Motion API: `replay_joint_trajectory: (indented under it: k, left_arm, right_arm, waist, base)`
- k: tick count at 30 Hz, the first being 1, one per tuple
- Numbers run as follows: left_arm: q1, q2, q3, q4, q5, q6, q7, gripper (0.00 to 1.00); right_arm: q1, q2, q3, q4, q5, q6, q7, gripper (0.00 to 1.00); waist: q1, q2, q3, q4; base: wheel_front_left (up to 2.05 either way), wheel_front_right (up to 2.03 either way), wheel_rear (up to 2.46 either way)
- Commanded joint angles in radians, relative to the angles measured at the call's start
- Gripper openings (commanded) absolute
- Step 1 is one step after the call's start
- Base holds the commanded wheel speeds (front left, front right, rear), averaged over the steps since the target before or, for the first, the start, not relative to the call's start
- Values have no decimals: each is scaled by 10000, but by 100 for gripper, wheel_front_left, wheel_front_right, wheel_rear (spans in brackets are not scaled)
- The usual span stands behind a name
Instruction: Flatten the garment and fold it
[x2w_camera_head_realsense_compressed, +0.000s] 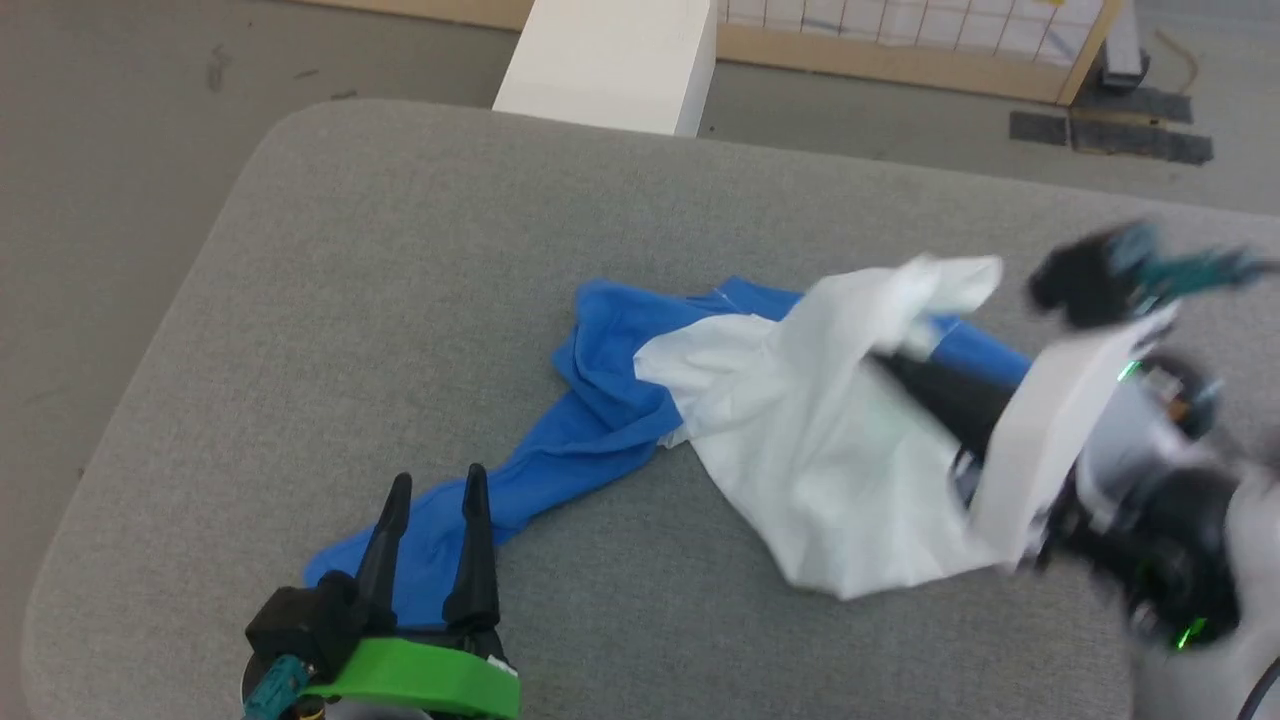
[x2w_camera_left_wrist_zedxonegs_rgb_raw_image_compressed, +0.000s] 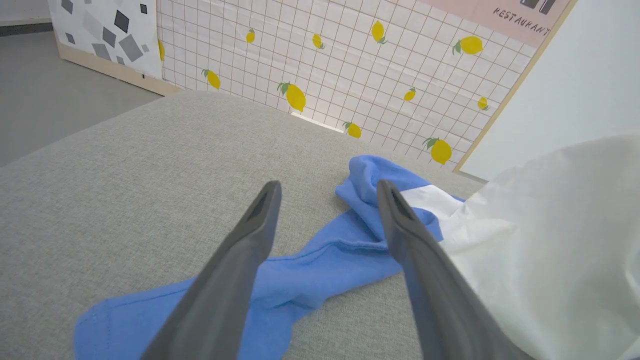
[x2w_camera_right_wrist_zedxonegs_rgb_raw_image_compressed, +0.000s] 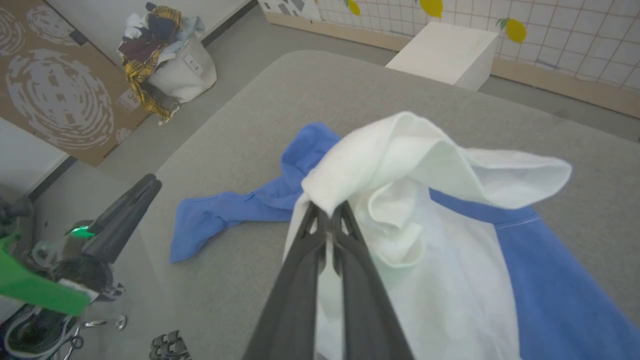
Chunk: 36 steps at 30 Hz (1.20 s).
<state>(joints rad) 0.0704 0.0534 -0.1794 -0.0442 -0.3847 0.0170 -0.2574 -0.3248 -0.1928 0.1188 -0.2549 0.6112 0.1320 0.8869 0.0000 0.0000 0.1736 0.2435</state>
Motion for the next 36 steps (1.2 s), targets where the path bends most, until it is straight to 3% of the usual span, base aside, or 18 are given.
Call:
replay_joint_trajectory:
  k: [1, 5, 8, 13, 19, 20, 21, 22, 23, 24, 31, 36]
  left_arm:
    - [172, -31, 77, 10, 208, -83, -43, 100]
    - [396, -32, 290, -54, 221, -102, -43, 100]
    - [487, -32, 360, -62, 233, -161, -43, 100]
    - [409, -32, 347, -15, 172, -196, -43, 100]
    - [199, -32, 185, 197, 156, -272, -43, 100]
    - [158, -32, 164, 225, 149, -263, -43, 100]
    - [132, -32, 156, 246, 144, -259, -43, 100]
    - [110, -32, 152, 274, 148, -259, -43, 100]
    - [100, -32, 158, 292, 152, -253, -43, 100]
    - [96, -32, 160, 305, 154, -250, -43, 100]
    - [197, -32, 176, 298, 168, -220, -43, 100]
    - [293, -32, 207, 153, 227, -209, -43, 100]
  right_arm:
    - [660, 205, 238, -430, 284, -13, 362, 0]
    - [2471, 384, 797, -1379, 630, -13, 1287, 0]
    - [3778, 172, 996, -1355, 311, -13, 1461, 0]
    - [5006, -429, 1394, -229, -779, -13, 426, 0]
    - [4426, -357, 1855, 1741, -1679, -13, -1381, 0]
    - [4230, -262, 1969, 1952, -1696, -13, -1631, 7]
    - [4090, -146, 2006, 2100, -1621, -13, -1772, 23]
    - [3898, -32, 2043, 2205, -1506, -13, -1888, 49]
    - [3726, -3, 2107, 2219, -1428, -13, -1936, 93]
    - [3529, -13, 2182, 2175, -1301, -13, -1927, 100]
    - [3005, -290, 1699, 828, -233, -13, -1103, 100]
    - [3527, -81, 428, -642, 221, -13, -547, 100]
  waist:
    - [0, 0, -269, -99]
    - [0, 0, -383, -63]
    - [0, 0, -383, -23]
    - [0, 0, -268, 18]
    - [0, 0, -137, -73]
    - [0, 0, -139, -94]
    - [0, 0, -152, -120]
    - [0, 0, -175, -158]
    - [0, 0, -203, -199]
    - [0, 0, -243, -248]
    - [0, 0, -637, -597]
    - [0, 0, -785, -841]
  base:
    - [0, 0, 0]
    - [0, 0, 0]
    - [0, 0, 0]
    - [0, 0, 0]
    - [0, 0, 0]
    - [0, 0, 0]
    - [0, 0, 0]
    - [0, 0, 0]
    - [0, 0, 0]
    - [0, 0, 0]
    - [0, 0, 0]
    - [0, 0, 0]
